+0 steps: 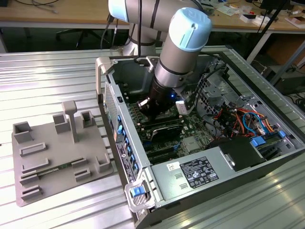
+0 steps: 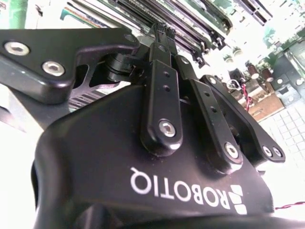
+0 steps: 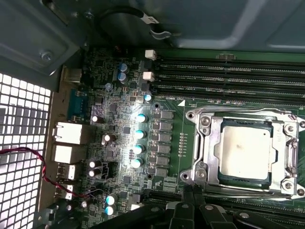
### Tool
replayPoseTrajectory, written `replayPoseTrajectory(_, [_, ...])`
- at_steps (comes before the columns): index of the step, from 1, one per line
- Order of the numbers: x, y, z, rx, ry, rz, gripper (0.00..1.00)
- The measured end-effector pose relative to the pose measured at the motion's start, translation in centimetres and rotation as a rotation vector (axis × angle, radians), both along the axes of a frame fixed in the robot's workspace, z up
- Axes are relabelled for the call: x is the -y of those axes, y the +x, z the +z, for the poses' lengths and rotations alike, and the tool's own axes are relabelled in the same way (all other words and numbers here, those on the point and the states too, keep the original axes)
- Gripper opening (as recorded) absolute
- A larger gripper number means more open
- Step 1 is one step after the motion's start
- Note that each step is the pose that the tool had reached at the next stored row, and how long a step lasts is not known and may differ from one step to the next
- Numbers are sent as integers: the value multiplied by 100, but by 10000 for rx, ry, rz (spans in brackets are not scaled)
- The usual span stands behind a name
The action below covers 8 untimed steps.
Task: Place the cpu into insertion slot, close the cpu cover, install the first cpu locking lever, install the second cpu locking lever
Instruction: 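Install the second cpu locking lever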
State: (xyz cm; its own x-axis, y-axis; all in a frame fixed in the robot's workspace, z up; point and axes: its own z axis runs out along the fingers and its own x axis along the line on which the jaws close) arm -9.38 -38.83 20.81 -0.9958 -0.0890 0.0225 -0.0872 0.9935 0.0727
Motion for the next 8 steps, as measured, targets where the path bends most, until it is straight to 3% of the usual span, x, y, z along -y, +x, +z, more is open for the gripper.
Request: replayPoseTrajectory(8, [-37,-49,-3,-1,-1,64,11])
